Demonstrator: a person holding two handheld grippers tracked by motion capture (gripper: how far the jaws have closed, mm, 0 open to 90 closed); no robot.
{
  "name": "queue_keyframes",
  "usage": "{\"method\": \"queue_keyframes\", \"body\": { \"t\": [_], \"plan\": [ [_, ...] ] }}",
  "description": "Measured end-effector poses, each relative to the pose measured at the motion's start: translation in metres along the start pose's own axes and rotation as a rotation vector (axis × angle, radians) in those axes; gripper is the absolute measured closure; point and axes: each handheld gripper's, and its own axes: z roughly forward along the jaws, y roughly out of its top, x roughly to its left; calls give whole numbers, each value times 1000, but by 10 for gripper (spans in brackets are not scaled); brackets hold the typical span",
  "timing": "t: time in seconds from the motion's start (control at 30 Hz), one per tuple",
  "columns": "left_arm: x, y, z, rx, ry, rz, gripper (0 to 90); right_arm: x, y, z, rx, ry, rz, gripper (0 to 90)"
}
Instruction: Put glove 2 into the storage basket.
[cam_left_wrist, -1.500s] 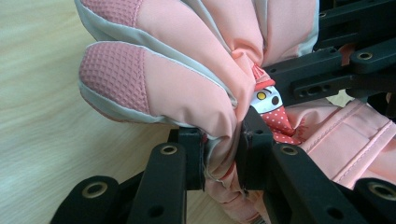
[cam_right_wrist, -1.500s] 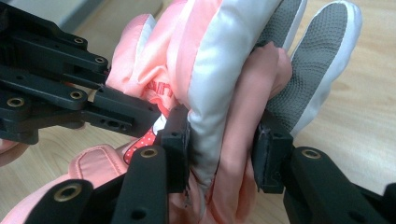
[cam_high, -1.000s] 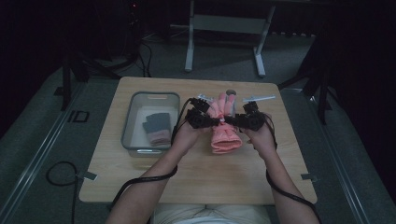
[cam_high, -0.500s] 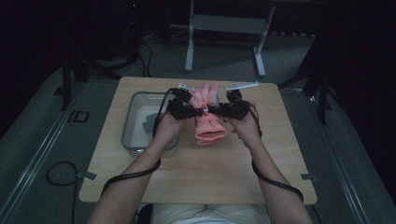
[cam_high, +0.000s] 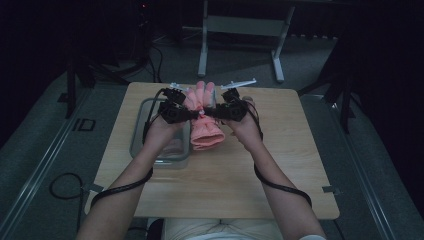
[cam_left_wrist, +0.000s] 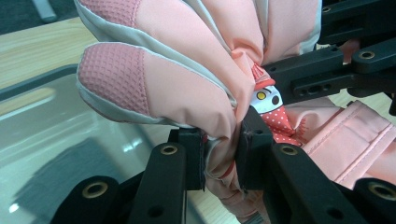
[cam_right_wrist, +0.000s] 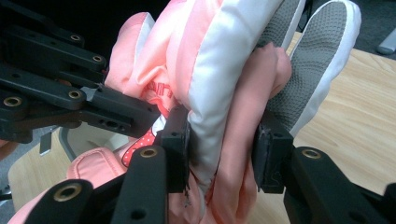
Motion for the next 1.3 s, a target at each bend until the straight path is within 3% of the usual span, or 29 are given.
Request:
{"method": "queue_keyframes", "body": {
  "t": [0.3,0.8,1.0,1.3],
  "plan": [
    [25,-10,-27,-22,40,-48,752,27,25,28,12,35,-56,623],
    [61,-34,-52,-25,119,-117,752,52,41,75,38,116,-93,622],
    [73,-44,-48,-21,134,-140,752,56,39,94,52,116,-99,622],
    [90,-57,-25,0,120,-189,752,46,28,119,96,109,-79,621]
  ]
}}
